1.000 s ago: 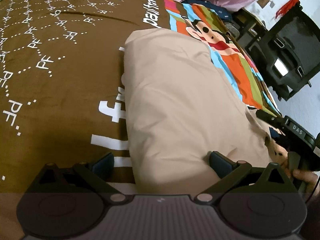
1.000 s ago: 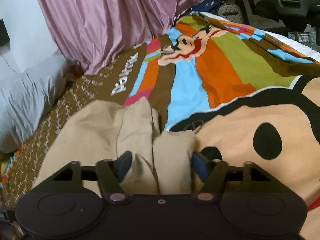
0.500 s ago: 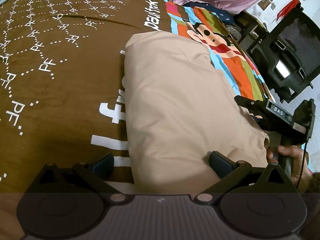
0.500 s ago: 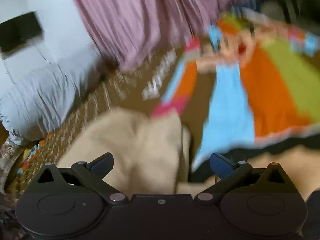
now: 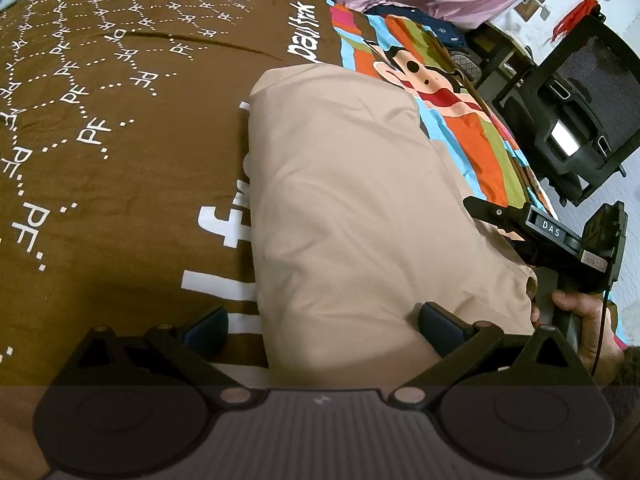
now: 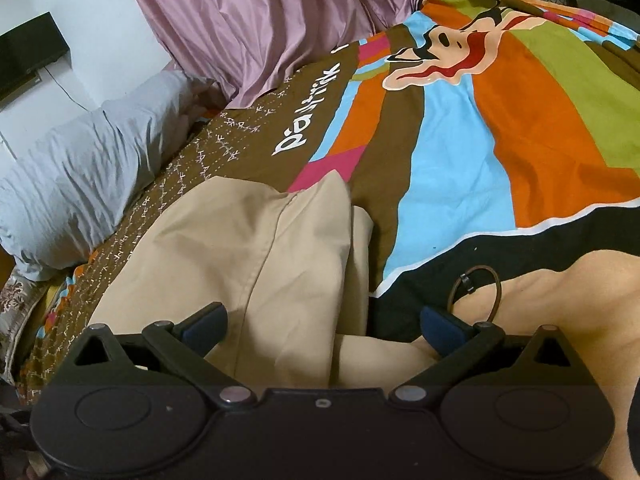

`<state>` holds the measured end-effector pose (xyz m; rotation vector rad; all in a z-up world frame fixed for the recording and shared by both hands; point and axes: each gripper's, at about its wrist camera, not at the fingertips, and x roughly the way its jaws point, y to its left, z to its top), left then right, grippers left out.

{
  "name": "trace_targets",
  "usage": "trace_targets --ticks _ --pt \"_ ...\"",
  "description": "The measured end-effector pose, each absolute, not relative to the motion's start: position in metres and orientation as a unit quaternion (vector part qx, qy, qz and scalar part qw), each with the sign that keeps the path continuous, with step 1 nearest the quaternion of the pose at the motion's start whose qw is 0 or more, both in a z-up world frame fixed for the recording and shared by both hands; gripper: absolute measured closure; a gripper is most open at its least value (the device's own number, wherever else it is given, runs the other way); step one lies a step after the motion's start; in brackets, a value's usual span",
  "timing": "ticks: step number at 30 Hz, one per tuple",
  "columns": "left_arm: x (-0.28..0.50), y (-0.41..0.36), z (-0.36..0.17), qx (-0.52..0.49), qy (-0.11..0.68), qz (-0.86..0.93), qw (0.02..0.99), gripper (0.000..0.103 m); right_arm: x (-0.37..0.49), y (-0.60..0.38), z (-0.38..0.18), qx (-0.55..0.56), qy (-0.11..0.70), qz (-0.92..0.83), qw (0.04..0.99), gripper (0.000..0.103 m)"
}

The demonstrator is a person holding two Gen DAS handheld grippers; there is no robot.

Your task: Fold large clothes

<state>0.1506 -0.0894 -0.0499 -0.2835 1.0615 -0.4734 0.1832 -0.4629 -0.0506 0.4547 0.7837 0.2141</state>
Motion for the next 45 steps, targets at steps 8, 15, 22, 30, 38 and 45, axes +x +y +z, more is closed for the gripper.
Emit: trace_targets --ticks 8,15,22,30,38,45 --pt "0.151 -0.089 -0.050 -0.135 0.499 -0.224 0.826 0.000 0.182 -0.460 -0.053 0.206 0.379 0.099 0.897 0.001" --pt "0.152 -0.089 -0.050 -0.134 0.500 -0.224 0.826 0.000 0.182 -0.456 -0.053 0.196 0.379 0.096 0.899 0.001" --pt "0.152 -0.089 -0.048 -0.129 0.500 -0.223 0.827 0.000 0.182 -0.456 -0.053 0.195 0.379 0.096 0.899 0.001" --pt "0.153 -0.091 -0.035 -0.112 0.491 -0.224 0.834 0.000 0.182 -0.456 -0.053 0.195 0.379 0.096 0.899 0.001" --pt "0.172 -0.070 -0.040 -0.222 0.480 -0.235 0.815 0.000 0.182 -0.456 -0.053 0.194 0.379 0.096 0.900 0.001" --pt "0.202 -0.082 -0.067 -0.213 0.545 -0.268 0.766 0.000 0.181 -0.458 -0.054 0.202 0.376 0.100 0.899 0.001"
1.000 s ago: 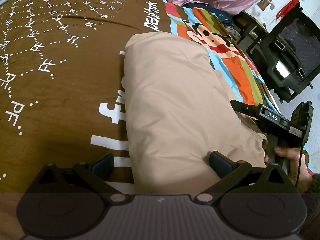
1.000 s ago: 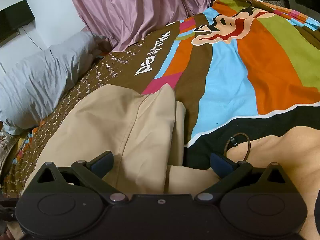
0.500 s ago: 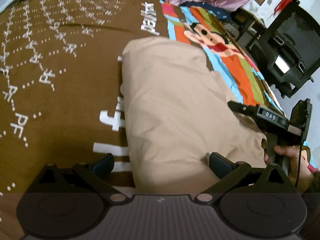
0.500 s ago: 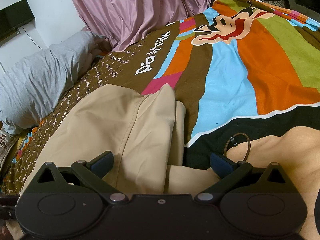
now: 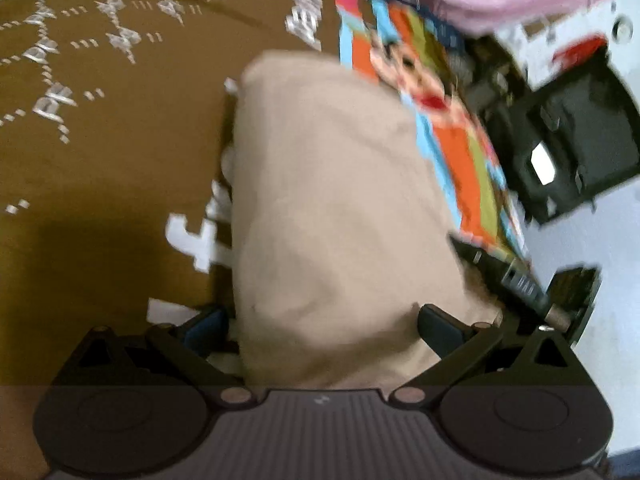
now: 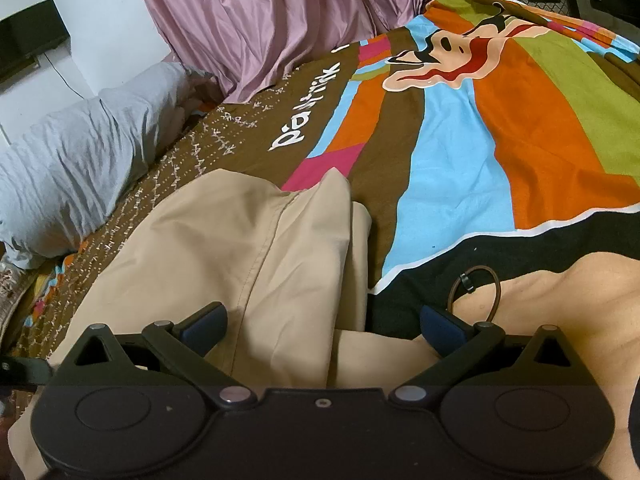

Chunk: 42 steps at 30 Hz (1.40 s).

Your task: Fold large clothes

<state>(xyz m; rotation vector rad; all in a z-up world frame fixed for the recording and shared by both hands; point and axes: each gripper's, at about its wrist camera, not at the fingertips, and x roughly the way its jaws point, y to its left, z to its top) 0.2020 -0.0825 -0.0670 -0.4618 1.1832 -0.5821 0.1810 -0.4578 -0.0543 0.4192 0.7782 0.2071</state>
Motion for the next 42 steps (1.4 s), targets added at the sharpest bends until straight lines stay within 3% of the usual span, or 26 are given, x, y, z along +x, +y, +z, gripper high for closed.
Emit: trace_targets --ticks 6,9,10,12,14,17,20,30,37,39,42 --pt "0.204 -0.091 -0.070 -0.181 0.553 -0.298 0.757 0.000 0.180 -0.458 -0.055 0.198 0.376 0.106 0.899 0.002" --pt "0.206 -0.098 -0.067 -0.162 0.560 -0.300 0.755 0.001 0.180 -0.458 -0.056 0.199 0.374 0.114 0.899 0.012" --pt "0.205 -0.101 -0.064 -0.161 0.559 -0.304 0.755 0.009 0.179 -0.458 -0.056 0.199 0.374 0.121 0.898 0.017" --pt "0.201 -0.109 -0.056 -0.143 0.551 -0.300 0.765 0.013 0.179 -0.457 -0.055 0.197 0.376 0.127 0.896 0.028" --pt "0.196 -0.115 -0.047 -0.114 0.537 -0.300 0.780 0.021 0.175 -0.452 -0.052 0.190 0.374 0.131 0.898 0.051" --pt "0.186 -0.118 -0.027 -0.075 0.501 -0.306 0.806 0.032 0.165 -0.442 -0.040 0.177 0.360 0.121 0.908 0.076" --pt "0.182 -0.122 -0.005 -0.047 0.465 -0.313 0.827 0.036 0.156 -0.443 -0.023 0.231 0.328 0.121 0.908 0.088" --pt "0.218 -0.092 0.050 0.041 0.330 -0.280 0.901 0.036 0.200 -0.381 0.047 0.185 0.213 0.126 0.951 0.090" --pt "0.284 -0.055 -0.005 0.013 0.417 -0.230 0.879 0.032 0.290 -0.323 0.018 0.159 0.263 0.137 0.942 0.090" --pt "0.295 -0.043 -0.031 -0.015 0.457 -0.213 0.863 0.027 0.305 -0.311 -0.006 0.144 0.293 0.130 0.936 0.090" --pt "0.293 -0.025 -0.042 -0.055 0.455 -0.219 0.861 0.020 0.313 -0.296 -0.032 0.089 0.320 0.100 0.938 0.083"
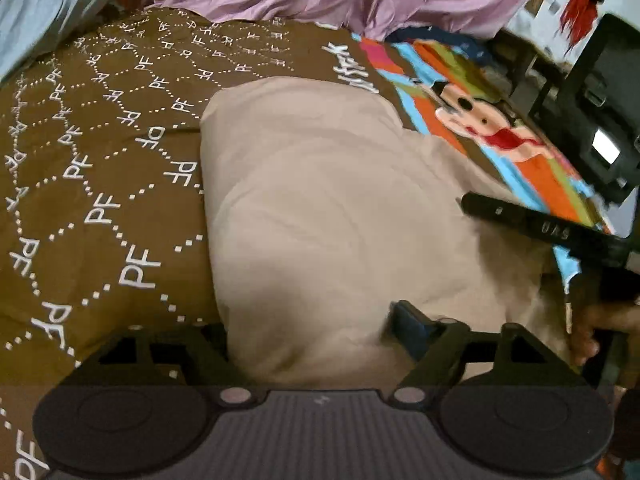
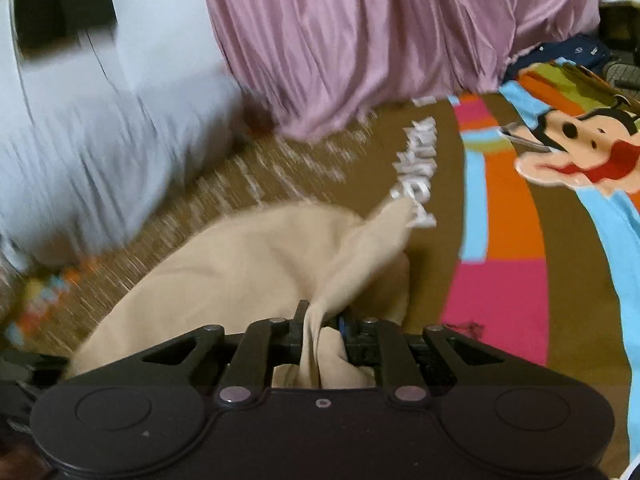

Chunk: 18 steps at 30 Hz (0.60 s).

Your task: Fold large clothes

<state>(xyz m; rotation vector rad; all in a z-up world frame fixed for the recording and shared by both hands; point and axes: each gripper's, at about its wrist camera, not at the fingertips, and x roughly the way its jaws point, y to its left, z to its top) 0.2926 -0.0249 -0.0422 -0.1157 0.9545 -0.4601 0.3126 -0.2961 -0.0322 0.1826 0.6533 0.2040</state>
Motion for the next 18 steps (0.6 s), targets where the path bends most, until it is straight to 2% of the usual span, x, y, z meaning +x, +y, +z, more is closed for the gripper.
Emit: trace_targets --ticks 2,7,10,12,14,18 --pt "0.288 -0.027 -0.041 -0.034 0.444 -0.219 0.868 0.015 0.312 -0.300 -0.038 0.084 0.317 0.098 0.940 0.072" --pt "0.285 -0.031 -0.029 -0.025 0.451 -0.185 0.873 0.006 0.310 -0.310 -0.029 0.097 0.313 0.077 0.942 0.059" --pt "0.276 -0.026 -0.013 -0.043 0.438 -0.163 0.883 0.002 0.298 -0.316 -0.016 0.100 0.304 0.069 0.945 0.043" --pt "0.268 -0.019 -0.002 -0.058 0.430 -0.147 0.889 0.001 0.284 -0.320 -0.005 0.099 0.293 0.073 0.948 0.037" --pt "0.256 -0.012 0.014 -0.079 0.419 -0.131 0.895 0.001 0.272 -0.322 0.010 0.094 0.282 0.073 0.952 0.023" --pt "0.227 -0.006 0.043 -0.100 0.387 -0.112 0.910 0.001 0.241 -0.324 0.041 0.098 0.261 0.066 0.958 0.008"
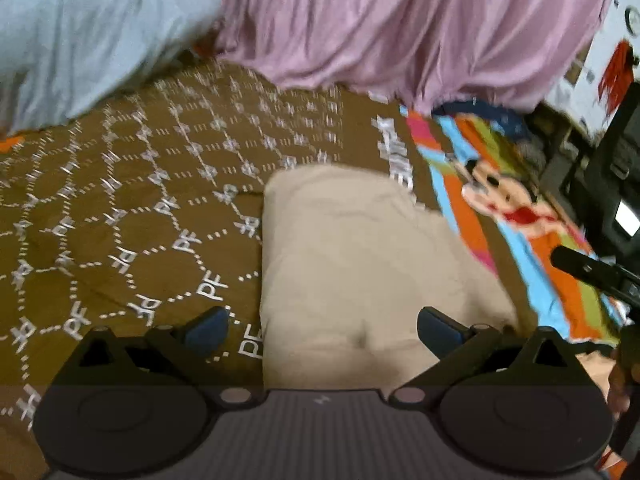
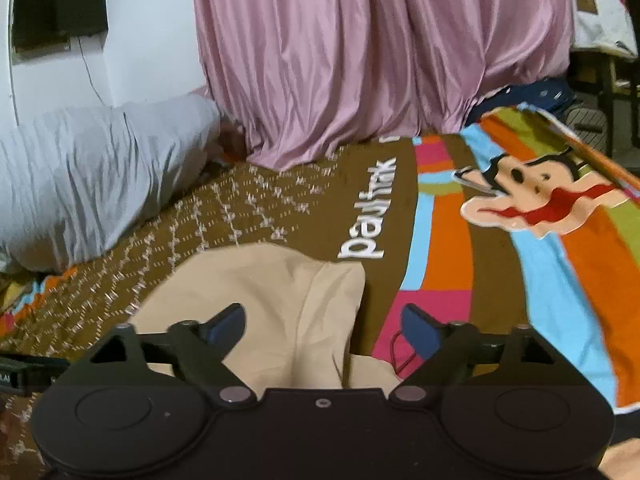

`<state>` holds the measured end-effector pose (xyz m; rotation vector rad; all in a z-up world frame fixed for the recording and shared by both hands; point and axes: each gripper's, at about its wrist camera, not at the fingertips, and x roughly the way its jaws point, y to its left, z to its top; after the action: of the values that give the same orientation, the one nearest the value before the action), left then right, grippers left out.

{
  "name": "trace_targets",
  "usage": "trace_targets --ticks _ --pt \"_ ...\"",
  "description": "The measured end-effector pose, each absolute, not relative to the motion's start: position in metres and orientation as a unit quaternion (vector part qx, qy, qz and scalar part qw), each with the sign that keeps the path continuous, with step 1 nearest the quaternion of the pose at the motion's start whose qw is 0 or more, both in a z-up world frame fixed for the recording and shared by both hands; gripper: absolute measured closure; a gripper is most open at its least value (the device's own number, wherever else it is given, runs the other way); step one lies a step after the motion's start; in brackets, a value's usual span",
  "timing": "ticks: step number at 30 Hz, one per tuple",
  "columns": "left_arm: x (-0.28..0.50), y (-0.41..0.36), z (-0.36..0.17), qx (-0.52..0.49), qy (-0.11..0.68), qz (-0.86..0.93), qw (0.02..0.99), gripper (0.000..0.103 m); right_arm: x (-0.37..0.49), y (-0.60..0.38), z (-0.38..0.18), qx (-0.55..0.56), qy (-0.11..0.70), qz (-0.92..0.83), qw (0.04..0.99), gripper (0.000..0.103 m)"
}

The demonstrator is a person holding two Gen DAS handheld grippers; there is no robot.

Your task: Fold large clothes

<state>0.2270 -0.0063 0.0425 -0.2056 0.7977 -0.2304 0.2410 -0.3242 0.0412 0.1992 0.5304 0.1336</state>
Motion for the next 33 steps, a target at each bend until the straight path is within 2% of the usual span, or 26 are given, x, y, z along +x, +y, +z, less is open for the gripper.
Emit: trace_targets --ticks 1,2,7,13,25,33 --pt "0.216 -0.007 0.050 -0.097 0.375 -0.108 0.916 0.001 0.231 -0.324 0.048 0.100 0.252 0.067 0.960 0.002" --pt "0.208 -0.007 0.057 -0.091 0.366 -0.105 0.920 0.001 0.220 -0.324 0.056 0.102 0.241 0.069 0.963 0.002" --pt "0.159 -0.013 0.092 -0.057 0.323 -0.094 0.940 0.001 0.165 -0.320 0.089 0.103 0.203 0.083 0.970 0.001" --pt "0.105 -0.012 0.116 -0.062 0.288 -0.082 0.952 0.000 0.095 -0.315 0.111 0.083 0.172 0.086 0.978 0.001" --pt "0.031 0.001 0.089 -0.072 0.274 -0.072 0.956 0.000 -0.016 -0.284 0.104 0.046 0.107 0.040 0.992 0.001" --pt "-0.004 -0.003 0.053 -0.017 0.257 -0.057 0.965 0.000 -0.059 -0.260 0.059 0.026 0.098 -0.001 0.995 0.001"
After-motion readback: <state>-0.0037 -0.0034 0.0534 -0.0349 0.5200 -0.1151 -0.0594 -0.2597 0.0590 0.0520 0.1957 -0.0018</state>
